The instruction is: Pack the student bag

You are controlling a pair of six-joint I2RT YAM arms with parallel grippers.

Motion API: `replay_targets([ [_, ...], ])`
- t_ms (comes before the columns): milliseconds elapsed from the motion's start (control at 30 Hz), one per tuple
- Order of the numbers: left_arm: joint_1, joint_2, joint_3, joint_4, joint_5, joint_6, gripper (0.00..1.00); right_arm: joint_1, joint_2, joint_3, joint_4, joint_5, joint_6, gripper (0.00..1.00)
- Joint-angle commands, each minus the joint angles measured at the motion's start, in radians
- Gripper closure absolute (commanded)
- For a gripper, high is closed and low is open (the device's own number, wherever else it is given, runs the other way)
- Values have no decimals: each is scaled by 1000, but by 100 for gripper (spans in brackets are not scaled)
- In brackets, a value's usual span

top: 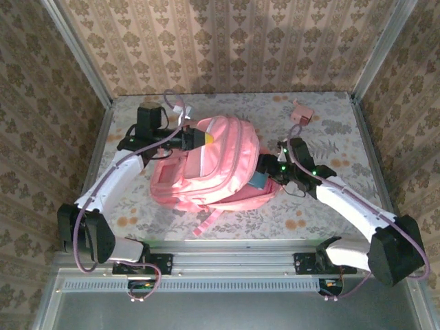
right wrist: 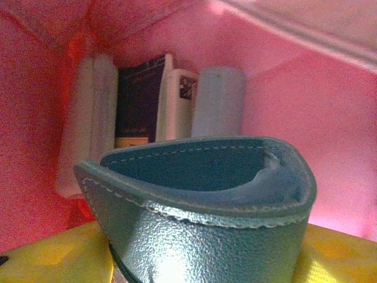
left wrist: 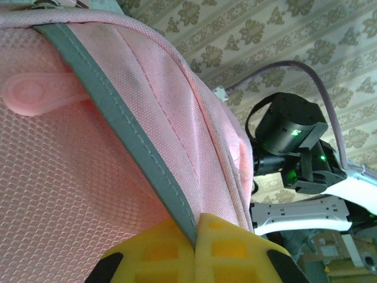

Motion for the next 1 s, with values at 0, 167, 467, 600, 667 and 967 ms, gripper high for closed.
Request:
replay_targets([
  [0,-30,-26,105,-5,96,84,100,36,44,-2,145,-52,47,33],
  [167,-28,-22,118,7,98,74,100,86,157,24,314,-80,148,33],
  [467,10,-12,93,82,78,-7,100,240,340,53,567,37,381,30],
  [600,18,-7,86,99,59,-22,100,306,427,105,660,99,447,29],
  [667,17,-2,82,122,60,-41,100,336,477,150,673,141,465,29],
  [967,17,-1,84,145,54,-73,100,413,720,400,613,206,467,22],
])
